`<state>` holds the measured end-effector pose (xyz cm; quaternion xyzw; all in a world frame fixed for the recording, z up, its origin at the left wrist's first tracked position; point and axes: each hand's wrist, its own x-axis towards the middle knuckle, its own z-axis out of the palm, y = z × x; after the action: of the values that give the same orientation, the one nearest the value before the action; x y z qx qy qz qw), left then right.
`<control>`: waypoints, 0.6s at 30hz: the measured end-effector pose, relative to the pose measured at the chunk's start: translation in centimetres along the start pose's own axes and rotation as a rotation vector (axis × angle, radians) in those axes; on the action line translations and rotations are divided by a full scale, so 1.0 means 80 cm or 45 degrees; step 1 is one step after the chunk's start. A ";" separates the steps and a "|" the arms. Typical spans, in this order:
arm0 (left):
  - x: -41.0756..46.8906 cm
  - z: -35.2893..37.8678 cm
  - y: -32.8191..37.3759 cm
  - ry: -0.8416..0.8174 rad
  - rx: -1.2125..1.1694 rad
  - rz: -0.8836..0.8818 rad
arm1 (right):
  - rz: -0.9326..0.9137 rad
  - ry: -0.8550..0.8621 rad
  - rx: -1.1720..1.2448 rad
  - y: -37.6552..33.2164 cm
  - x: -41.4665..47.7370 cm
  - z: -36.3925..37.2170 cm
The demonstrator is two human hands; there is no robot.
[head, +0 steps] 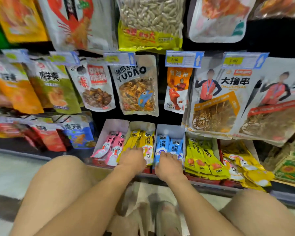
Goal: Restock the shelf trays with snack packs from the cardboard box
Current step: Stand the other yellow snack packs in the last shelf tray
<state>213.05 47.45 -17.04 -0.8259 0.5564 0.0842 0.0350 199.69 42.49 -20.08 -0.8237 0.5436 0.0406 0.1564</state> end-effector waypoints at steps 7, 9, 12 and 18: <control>-0.037 -0.004 -0.091 0.056 0.080 -0.175 | -0.304 0.082 -0.122 -0.093 -0.005 -0.003; -0.046 -0.003 -0.112 0.050 0.087 -0.224 | -0.363 0.072 -0.136 -0.120 -0.004 0.002; -0.061 0.005 -0.148 0.021 0.082 -0.299 | -0.426 0.021 -0.140 -0.156 -0.004 0.014; -0.094 0.034 -0.235 -0.033 -0.010 -0.467 | -0.561 -0.046 -0.189 -0.230 0.000 0.050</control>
<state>227.38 61.85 -19.04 -0.9124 0.3958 0.0893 0.0536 216.83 50.36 -19.97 -0.9309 0.3431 0.0602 0.1101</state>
